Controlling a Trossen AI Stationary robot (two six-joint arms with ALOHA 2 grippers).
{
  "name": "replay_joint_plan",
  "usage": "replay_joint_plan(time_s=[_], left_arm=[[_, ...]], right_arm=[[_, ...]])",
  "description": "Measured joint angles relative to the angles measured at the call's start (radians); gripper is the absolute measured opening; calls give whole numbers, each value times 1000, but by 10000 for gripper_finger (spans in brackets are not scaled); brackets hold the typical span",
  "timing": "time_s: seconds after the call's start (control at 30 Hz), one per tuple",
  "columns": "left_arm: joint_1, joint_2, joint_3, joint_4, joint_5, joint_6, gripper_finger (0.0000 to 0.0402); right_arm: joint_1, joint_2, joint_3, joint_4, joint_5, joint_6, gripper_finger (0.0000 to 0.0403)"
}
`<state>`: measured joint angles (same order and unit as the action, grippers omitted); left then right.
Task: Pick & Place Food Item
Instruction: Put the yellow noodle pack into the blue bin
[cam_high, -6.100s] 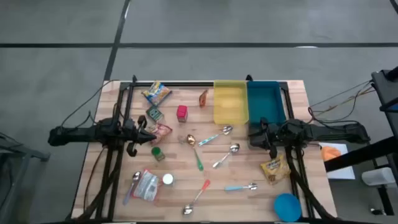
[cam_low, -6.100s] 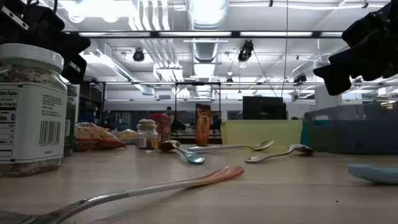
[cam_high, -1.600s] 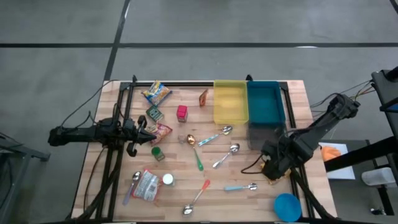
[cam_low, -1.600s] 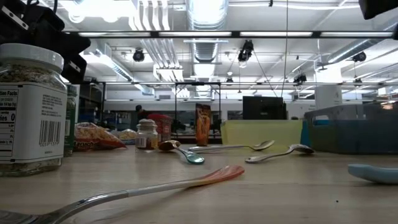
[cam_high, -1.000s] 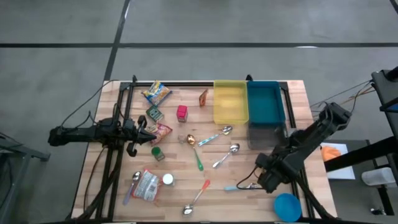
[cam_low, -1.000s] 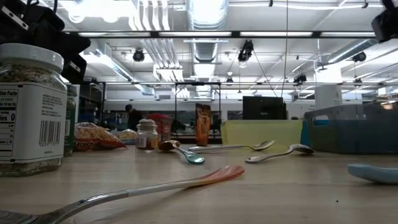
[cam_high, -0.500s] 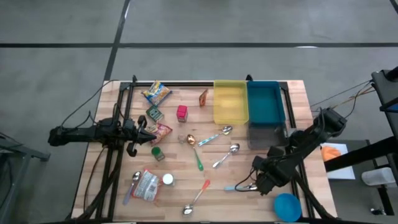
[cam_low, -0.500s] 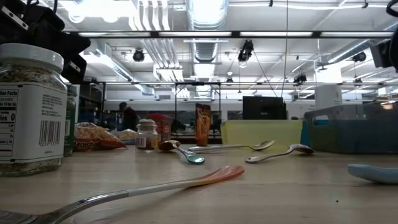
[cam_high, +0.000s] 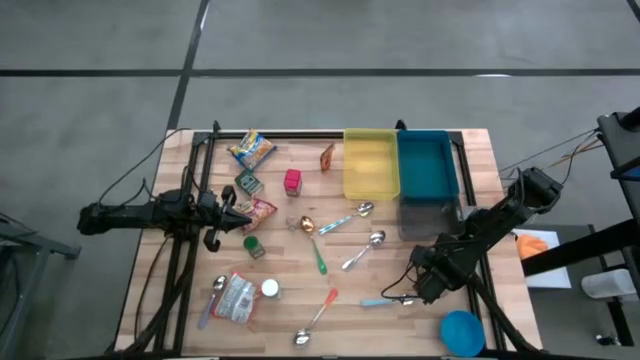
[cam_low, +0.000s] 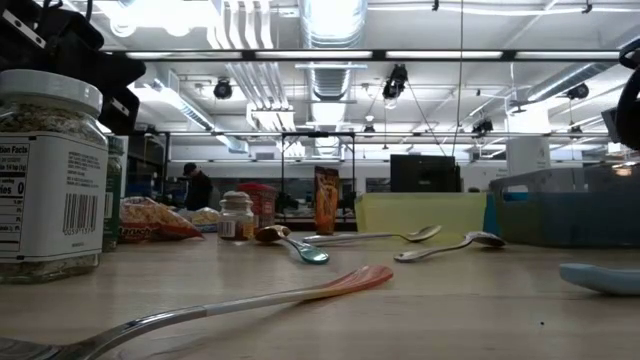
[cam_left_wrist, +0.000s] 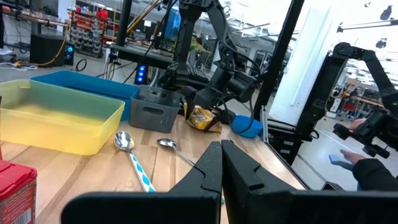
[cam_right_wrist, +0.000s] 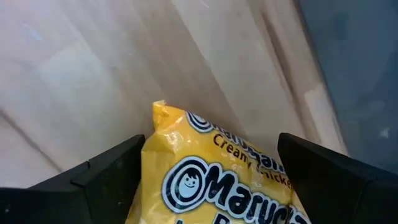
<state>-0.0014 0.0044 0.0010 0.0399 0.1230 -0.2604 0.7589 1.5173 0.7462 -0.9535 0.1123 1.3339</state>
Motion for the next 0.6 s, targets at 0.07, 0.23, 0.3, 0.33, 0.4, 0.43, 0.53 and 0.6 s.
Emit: replay_joint_plan(time_s=[0.07, 0.23, 0.3, 0.33, 0.4, 0.43, 0.53, 0.6], left_arm=[[0, 0, 0, 0, 0, 0, 1], [0, 0, 0, 0, 0, 0, 1], [0, 0, 0, 0, 0, 0, 1], [0, 0, 0, 0, 0, 0, 1], [0, 0, 0, 0, 0, 0, 1], [0, 0, 0, 0, 0, 0, 1], [0, 0, 0, 0, 0, 0, 1], [0, 0, 0, 0, 0, 0, 1]], right_arm=[[0, -3, 3, 1, 0, 1, 346], [0, -3, 7, 2, 0, -2, 273], [0, -3, 6, 2, 0, -2, 240], [0, -3, 5, 1, 0, -2, 225], [0, -3, 5, 1, 0, -2, 194], [0, -3, 5, 1, 0, -2, 180], [0, -3, 5, 1, 0, -5, 136], [0, -3, 5, 1, 0, -5, 106]])
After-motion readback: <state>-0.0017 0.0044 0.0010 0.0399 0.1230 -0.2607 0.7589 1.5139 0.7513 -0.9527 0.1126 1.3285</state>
